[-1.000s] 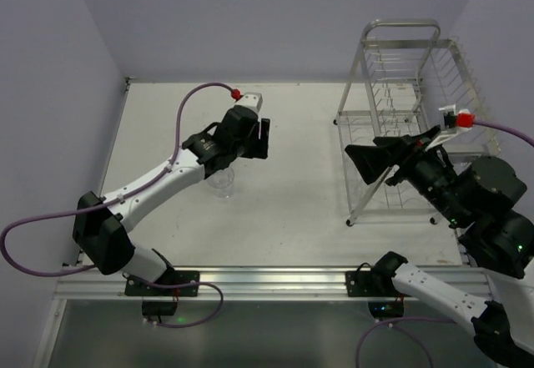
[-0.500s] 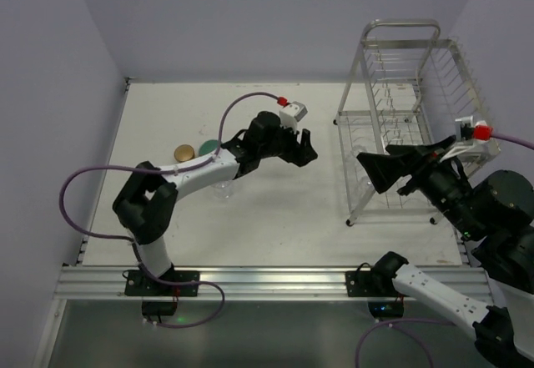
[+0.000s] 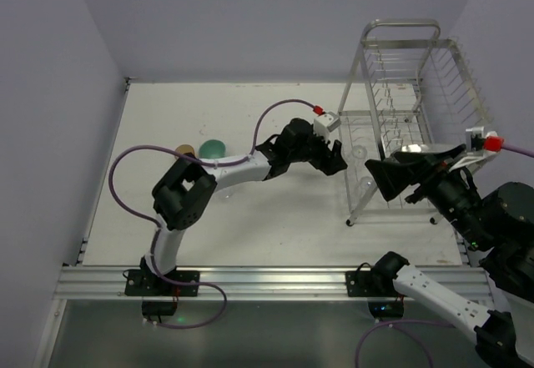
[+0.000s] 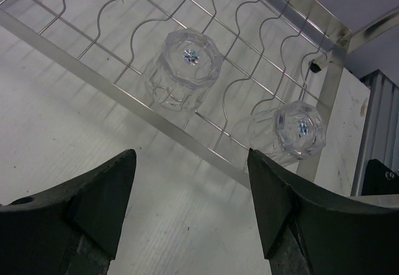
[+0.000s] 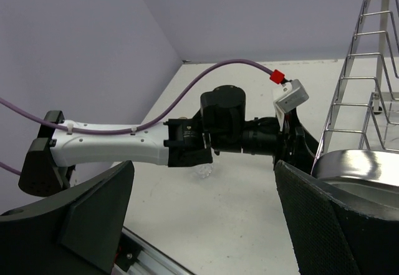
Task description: Unload the cups from the dish rack
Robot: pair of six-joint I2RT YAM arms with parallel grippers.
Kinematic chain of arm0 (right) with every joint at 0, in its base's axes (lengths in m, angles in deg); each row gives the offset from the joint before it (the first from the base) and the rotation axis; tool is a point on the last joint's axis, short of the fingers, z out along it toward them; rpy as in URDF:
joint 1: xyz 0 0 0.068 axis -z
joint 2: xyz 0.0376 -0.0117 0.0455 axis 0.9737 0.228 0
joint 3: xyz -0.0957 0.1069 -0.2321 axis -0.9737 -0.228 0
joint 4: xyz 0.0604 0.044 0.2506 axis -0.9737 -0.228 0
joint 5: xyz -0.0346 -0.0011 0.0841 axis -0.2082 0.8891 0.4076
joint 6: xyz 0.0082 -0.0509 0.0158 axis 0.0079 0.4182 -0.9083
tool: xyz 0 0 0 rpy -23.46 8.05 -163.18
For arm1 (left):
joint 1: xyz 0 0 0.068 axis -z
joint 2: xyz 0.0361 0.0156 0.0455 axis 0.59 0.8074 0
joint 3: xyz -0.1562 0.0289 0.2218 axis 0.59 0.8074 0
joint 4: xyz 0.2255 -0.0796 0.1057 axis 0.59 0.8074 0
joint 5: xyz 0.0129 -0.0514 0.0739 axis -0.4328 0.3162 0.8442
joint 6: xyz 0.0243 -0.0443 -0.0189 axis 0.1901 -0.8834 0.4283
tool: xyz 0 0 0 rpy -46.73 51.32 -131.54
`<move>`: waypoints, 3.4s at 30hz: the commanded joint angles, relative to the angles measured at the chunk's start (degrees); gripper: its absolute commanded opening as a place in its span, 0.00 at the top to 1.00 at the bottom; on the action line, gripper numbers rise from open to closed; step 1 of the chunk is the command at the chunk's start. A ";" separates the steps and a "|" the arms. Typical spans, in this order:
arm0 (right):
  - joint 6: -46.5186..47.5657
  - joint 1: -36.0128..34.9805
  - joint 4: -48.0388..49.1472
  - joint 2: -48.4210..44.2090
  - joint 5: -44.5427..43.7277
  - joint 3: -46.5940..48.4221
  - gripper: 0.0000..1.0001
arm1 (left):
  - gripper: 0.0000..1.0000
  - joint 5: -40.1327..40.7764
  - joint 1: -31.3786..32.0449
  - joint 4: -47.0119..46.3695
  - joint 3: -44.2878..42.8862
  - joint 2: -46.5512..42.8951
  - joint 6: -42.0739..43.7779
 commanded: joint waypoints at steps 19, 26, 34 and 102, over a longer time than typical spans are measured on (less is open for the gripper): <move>0.55 -0.22 -2.82 -3.30 -1.45 0.01 0.03 | 0.23 12.24 3.50 -0.79 -16.47 11.48 4.73; 0.64 -0.31 -3.09 -3.30 -1.80 -0.17 0.03 | 0.23 12.15 3.94 0.36 -20.34 13.95 5.18; 0.73 -0.31 -3.62 -3.65 -2.15 -0.26 0.03 | 0.23 12.24 5.00 0.88 -22.62 15.70 5.88; -0.85 -0.31 9.21 5.30 9.09 -2.10 0.01 | 1.00 15.94 -11.07 7.39 15.95 -40.26 -2.64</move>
